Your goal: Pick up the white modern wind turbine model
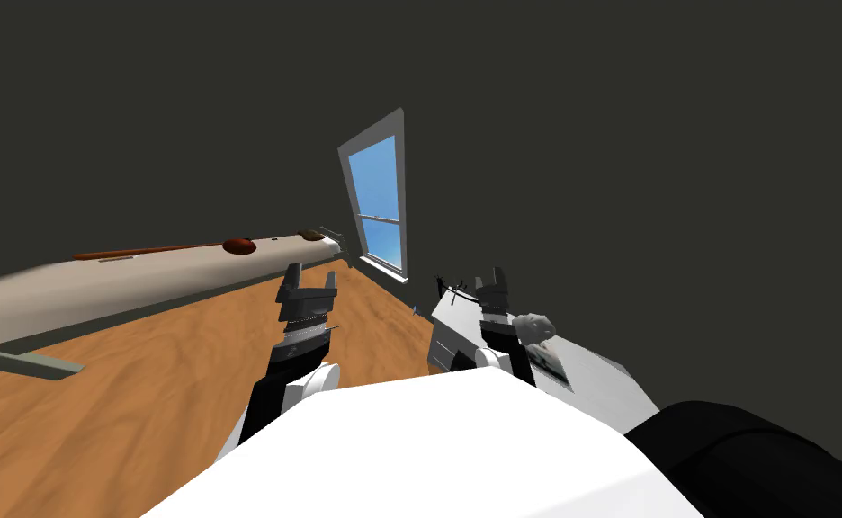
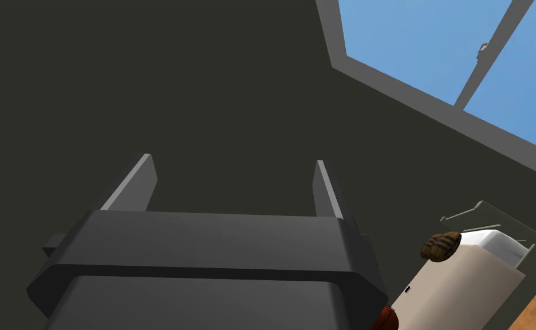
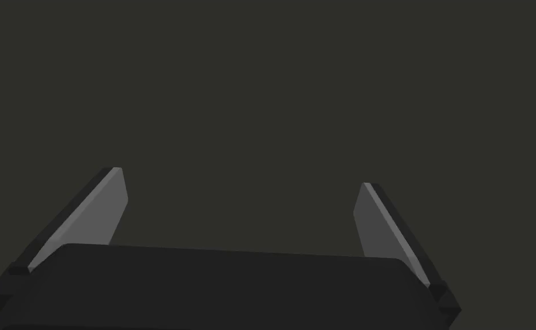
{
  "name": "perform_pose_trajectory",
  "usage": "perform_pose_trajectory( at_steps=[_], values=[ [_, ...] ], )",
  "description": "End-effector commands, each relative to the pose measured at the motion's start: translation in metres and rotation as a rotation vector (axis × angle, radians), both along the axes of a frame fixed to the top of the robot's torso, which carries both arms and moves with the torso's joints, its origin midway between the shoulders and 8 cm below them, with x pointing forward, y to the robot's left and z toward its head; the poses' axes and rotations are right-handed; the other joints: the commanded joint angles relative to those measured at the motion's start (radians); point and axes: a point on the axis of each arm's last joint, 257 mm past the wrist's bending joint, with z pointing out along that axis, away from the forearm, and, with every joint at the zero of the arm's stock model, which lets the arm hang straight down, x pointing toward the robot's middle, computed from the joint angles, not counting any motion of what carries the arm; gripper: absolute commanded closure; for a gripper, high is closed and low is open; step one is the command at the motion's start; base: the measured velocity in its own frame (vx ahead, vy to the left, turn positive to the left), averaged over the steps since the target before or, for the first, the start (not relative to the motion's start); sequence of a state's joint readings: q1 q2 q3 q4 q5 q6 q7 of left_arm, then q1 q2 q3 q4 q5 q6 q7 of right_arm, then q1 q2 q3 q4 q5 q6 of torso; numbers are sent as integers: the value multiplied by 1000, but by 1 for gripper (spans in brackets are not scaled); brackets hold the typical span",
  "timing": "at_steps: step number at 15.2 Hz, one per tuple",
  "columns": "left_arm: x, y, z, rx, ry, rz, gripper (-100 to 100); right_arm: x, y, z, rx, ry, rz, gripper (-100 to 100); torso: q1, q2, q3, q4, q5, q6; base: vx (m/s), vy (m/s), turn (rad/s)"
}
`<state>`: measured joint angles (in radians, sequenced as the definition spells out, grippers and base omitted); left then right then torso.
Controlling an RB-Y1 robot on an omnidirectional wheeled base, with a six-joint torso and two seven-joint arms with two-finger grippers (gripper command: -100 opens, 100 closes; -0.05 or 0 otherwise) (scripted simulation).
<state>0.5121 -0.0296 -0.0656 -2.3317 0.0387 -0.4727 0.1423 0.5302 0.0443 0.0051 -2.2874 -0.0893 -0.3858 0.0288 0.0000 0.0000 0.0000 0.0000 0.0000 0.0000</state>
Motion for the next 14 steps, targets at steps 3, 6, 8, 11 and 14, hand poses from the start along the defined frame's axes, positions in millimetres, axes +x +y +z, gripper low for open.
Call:
perform_pose_trajectory(
  at_steps=[3, 6, 8, 11, 14],
  values=[
    [0, 0, 0, 0, 0, 0, 0, 5, 6, -6, -47, 22, 53, -100, -1, 0, 0, 0, 0, 0, -7, -14, 47],
    [0, 0, 0, 0, 0, 0, 0, 8, 8, -11, -64, 35, 80, -100, -2, 1, 0, 0, -1, 0, -14, -28, 57],
    [0, 0, 0, 0, 0, 0, 0, 14, 8, -22, -64, 60, 124, -100, -3, 1, 1, 0, -1, 0, -25, -43, 103],
    [0, 0, 0, 0, 0, 0, 0, 22, 4, -36, -52, 91, 171, -100, -5, 2, 1, 0, -1, 0, -30, -58, 133],
    [0, 0, 0, 0, 0, 0, 0, 30, -3, -52, -23, 124, 209, -100, -6, 2, 1, 0, -1, 0, -37, -76, 174]
  ],
)
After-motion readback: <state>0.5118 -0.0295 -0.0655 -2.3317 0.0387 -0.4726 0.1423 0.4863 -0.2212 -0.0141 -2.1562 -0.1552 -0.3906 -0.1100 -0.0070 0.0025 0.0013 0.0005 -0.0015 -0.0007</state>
